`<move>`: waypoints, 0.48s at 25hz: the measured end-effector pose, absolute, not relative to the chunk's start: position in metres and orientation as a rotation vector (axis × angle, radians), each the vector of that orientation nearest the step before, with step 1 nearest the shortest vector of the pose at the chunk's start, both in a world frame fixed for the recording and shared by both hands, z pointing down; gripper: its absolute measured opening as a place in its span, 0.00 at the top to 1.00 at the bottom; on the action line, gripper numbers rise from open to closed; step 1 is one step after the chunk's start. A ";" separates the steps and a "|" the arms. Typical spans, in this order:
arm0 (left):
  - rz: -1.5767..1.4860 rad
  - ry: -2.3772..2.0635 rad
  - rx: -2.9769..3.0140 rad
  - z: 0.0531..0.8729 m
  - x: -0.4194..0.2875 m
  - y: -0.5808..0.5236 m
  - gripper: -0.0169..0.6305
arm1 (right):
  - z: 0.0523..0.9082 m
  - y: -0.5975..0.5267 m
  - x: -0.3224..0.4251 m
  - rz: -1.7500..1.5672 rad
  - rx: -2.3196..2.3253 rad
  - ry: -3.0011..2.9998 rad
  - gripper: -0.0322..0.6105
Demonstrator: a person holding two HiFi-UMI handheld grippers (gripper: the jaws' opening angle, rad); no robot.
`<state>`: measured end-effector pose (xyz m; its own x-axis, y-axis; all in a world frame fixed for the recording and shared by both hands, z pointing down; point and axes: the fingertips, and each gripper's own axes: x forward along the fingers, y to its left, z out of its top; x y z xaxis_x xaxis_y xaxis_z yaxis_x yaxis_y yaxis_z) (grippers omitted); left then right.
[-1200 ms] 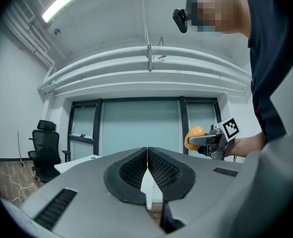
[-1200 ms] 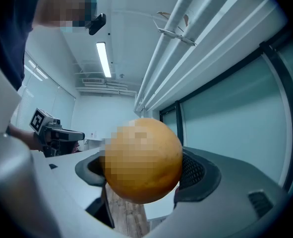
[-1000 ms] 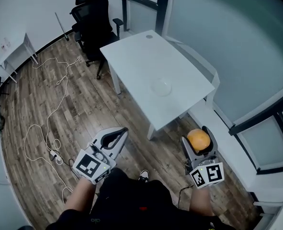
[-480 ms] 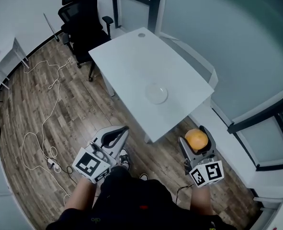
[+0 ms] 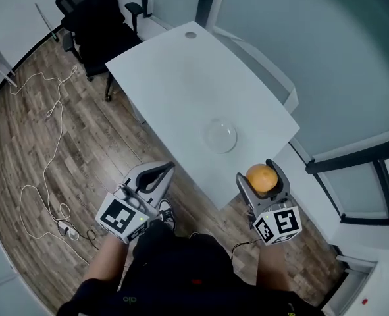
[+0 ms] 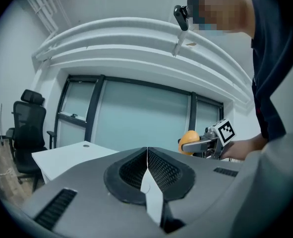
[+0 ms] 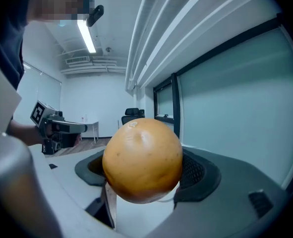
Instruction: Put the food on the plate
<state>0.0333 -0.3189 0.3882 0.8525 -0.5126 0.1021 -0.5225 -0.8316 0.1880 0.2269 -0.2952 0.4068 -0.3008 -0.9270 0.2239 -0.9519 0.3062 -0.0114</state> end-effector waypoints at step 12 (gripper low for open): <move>0.100 -0.831 2.746 0.441 0.024 -0.394 0.94 | 0.564 -0.430 0.238 0.503 1.590 -2.189 0.36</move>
<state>0.0236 -0.3942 0.4413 0.8331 -0.5343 0.1430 -0.5530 -0.7990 0.2361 0.2380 -0.4296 0.5640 -0.2824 -0.8151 0.5058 -0.9541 0.2932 -0.0602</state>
